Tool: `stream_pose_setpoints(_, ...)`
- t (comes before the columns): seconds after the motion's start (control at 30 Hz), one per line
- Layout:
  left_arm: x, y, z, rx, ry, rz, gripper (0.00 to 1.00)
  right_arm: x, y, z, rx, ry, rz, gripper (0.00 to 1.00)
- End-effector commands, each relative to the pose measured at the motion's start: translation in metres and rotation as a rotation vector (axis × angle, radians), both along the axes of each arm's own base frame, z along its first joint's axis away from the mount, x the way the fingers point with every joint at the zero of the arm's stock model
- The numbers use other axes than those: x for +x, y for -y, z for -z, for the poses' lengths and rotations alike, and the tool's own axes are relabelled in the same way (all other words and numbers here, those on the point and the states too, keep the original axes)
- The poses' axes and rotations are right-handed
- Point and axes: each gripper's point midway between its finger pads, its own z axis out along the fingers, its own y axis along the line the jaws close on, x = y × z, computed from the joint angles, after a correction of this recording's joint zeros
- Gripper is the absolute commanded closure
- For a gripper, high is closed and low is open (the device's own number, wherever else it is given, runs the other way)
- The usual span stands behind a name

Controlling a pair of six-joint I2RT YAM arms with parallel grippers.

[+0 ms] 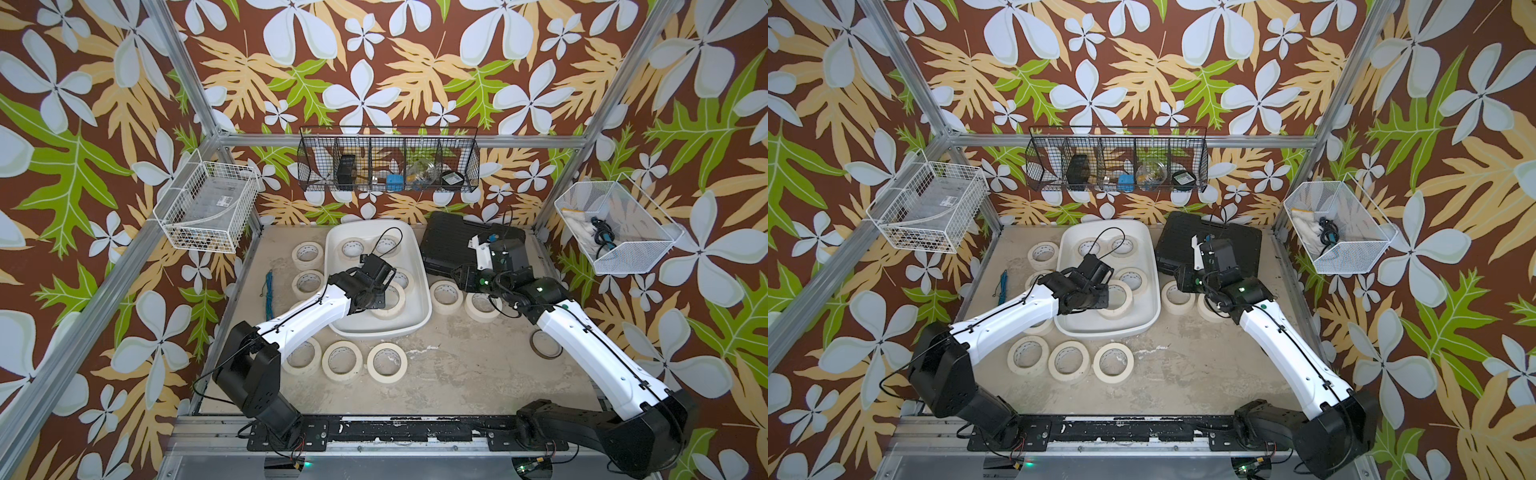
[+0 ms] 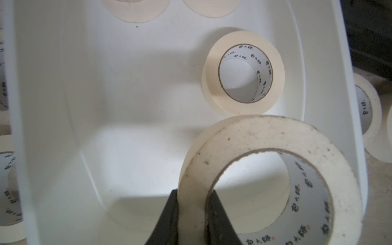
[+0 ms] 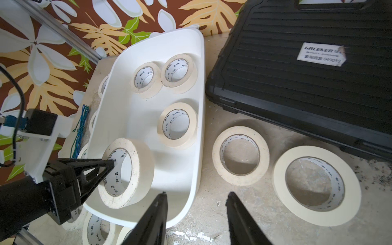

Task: Take out the art tape in the storage box
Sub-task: Pick up the art tape from the storage box.

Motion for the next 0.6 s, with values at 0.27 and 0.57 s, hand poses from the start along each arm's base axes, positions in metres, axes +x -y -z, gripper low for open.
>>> stream_pose_setpoints(0.27,-0.021,-0.025,-0.034,-0.008,0.008,-0.096,0.88,-0.014,-0.105,-0.005,-0.039,0.023,-0.144,0.5)
stream_pose_setpoints(0.57,-0.028,-0.029,-0.04,-0.026,0.021,-0.088,0.88,-0.018,-0.163,0.02,-0.124,0.014,-0.223,0.42)
